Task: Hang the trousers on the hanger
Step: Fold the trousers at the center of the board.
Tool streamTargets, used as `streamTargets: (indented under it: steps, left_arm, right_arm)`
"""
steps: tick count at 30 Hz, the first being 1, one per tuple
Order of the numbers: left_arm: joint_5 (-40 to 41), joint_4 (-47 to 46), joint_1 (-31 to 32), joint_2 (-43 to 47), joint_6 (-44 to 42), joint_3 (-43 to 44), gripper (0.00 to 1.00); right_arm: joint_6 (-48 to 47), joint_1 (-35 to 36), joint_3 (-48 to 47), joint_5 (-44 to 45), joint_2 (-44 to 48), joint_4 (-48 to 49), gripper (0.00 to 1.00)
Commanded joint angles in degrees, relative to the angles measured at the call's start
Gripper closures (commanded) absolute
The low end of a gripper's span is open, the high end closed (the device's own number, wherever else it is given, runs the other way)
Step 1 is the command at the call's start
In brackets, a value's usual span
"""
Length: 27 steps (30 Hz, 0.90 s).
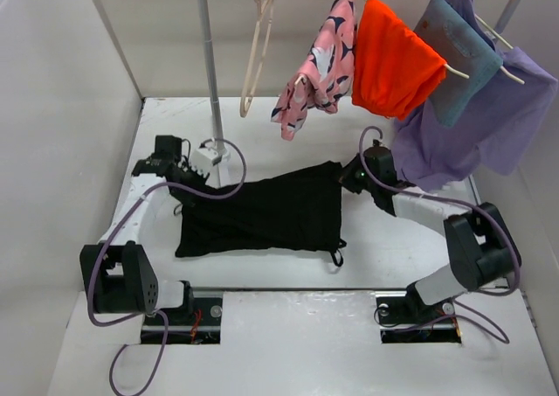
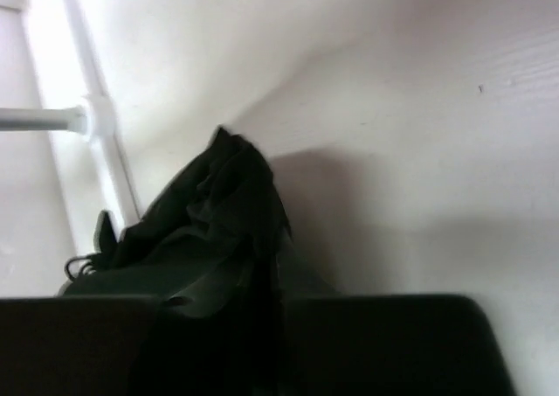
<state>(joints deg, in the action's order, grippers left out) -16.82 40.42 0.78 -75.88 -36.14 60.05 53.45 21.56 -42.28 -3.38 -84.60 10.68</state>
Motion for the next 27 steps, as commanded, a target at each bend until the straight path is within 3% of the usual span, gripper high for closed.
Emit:
streamTargets:
  steps: [1, 2, 5, 6, 7, 8, 11, 12, 15, 16, 17, 21, 22, 23, 24, 25, 27]
  left_arm:
    - [6.3, 0.8, -0.1, -0.1, -1.1, -7.7, 1.00]
    - [8.0, -2.9, -0.1, -0.7, 0.3, -10.8, 1.00]
    - [13.0, -7.1, -0.1, -2.6, 1.4, -12.7, 1.00]
    - [13.0, -7.1, -0.1, -3.4, 2.6, -12.2, 1.00]
    - [12.3, -7.1, -0.1, -3.9, 2.6, -11.6, 1.00]
    - [11.7, -7.1, -0.1, -3.9, 3.3, -11.1, 0.97]
    - [10.2, -7.7, -0.1, -2.5, 3.9, -10.6, 0.75]
    - [10.2, -7.7, -0.1, -2.5, 4.4, -10.6, 0.75]
    - [10.2, -8.9, -0.1, -1.7, 5.0, -11.1, 0.75]
    - [10.7, -8.9, -0.1, -1.7, 5.0, -11.1, 0.75]
    - [10.8, -8.9, -0.1, -1.7, 5.5, -11.1, 0.75]
    - [10.8, -8.9, -0.1, -1.1, 6.2, -11.1, 0.69]
    - [10.8, -8.9, -0.1, -1.1, 6.8, -11.1, 0.64]
    - [12.0, -9.4, -0.6, 0.3, 7.9, -11.1, 0.39]
    - [12.0, -9.4, -0.6, 0.3, 7.9, -11.1, 0.39]
    - [13.1, -9.4, -1.2, 1.1, 7.9, -10.3, 0.01]
    - [14.5, -8.6, -1.2, 1.6, 7.9, -7.3, 0.00]
  right_arm:
    - [-6.3, -2.6, -4.9, -3.5, -6.2, -0.1, 0.88]
    - [-9.1, -2.6, -6.4, -4.9, -9.6, -1.2, 0.67]
    - [-13.5, -2.6, -11.0, -7.4, -12.3, -5.0, 0.38]
    - [-16.1, -2.6, -12.0, -7.4, -12.3, -6.4, 0.24]
    - [-17.3, -2.6, -12.6, -6.7, -11.7, -7.9, 0.21]
    - [-18.3, -1.1, -13.3, -5.5, -10.5, -11.0, 0.07]
    - [-20.2, 3.5, -12.7, 1.9, 0.0, -17.4, 0.05]
    - [-20.2, 5.1, -12.0, 4.4, 2.5, -19.3, 0.05]
    - [-18.7, 14.2, -10.8, 14.8, 9.1, -26.5, 0.15]
    - [-15.9, 16.7, -10.8, 16.6, 12.2, -28.0, 0.34]
    - [-13.7, 19.2, -9.8, 18.1, 13.4, -29.3, 0.46]
    - [-3.8, 26.7, -5.5, 14.8, 14.1, -31.0, 0.82]
    - [-2.1, 26.7, -3.3, 13.8, 13.4, -31.0, 0.90]
    - [0.7, 26.7, -0.5, 11.4, 9.2, -30.4, 1.00]
    - [0.8, 26.7, -0.5, 11.4, 9.2, -30.4, 1.00]
    - [0.8, 26.1, -0.5, 10.0, 7.7, -30.4, 1.00]
    - [-0.9, 24.9, 0.0, 8.8, 3.9, -29.8, 1.00]
